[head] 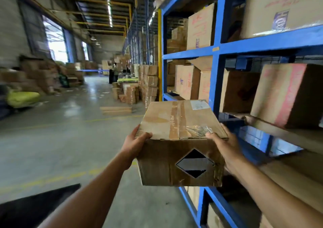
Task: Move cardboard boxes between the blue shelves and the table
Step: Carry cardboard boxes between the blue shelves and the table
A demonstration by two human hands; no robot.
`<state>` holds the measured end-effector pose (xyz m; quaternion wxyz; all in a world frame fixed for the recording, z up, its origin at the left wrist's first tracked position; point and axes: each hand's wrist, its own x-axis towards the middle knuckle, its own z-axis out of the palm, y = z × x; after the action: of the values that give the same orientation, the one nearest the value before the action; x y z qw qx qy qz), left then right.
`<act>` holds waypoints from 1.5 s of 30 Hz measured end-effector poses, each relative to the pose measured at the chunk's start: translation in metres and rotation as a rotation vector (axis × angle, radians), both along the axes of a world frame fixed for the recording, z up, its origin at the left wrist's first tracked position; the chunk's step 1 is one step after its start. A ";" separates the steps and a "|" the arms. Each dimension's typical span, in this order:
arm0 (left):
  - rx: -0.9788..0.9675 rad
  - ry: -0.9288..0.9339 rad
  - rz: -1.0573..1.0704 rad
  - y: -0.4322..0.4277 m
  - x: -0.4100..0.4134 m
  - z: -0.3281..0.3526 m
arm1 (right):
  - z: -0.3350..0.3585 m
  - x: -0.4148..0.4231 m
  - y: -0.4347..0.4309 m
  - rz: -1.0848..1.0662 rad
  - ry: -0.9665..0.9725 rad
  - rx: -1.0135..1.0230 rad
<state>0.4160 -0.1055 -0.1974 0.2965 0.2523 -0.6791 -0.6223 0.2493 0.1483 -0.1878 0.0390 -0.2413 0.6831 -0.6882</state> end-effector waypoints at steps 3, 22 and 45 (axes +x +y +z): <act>0.030 -0.069 0.161 -0.039 0.072 -0.034 | -0.037 0.035 -0.064 0.134 -0.067 0.058; 0.185 -0.464 0.657 -0.132 0.430 -0.242 | -0.260 0.294 -0.338 0.737 -0.231 0.541; 0.163 -0.348 0.664 -0.123 0.330 -0.262 | -0.271 0.321 -0.330 0.468 -0.169 0.597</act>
<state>0.7459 -0.2284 -0.4592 0.3410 0.5833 -0.5489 -0.4921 0.5699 -0.1817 -0.4583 0.3197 -0.3112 0.7741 -0.4492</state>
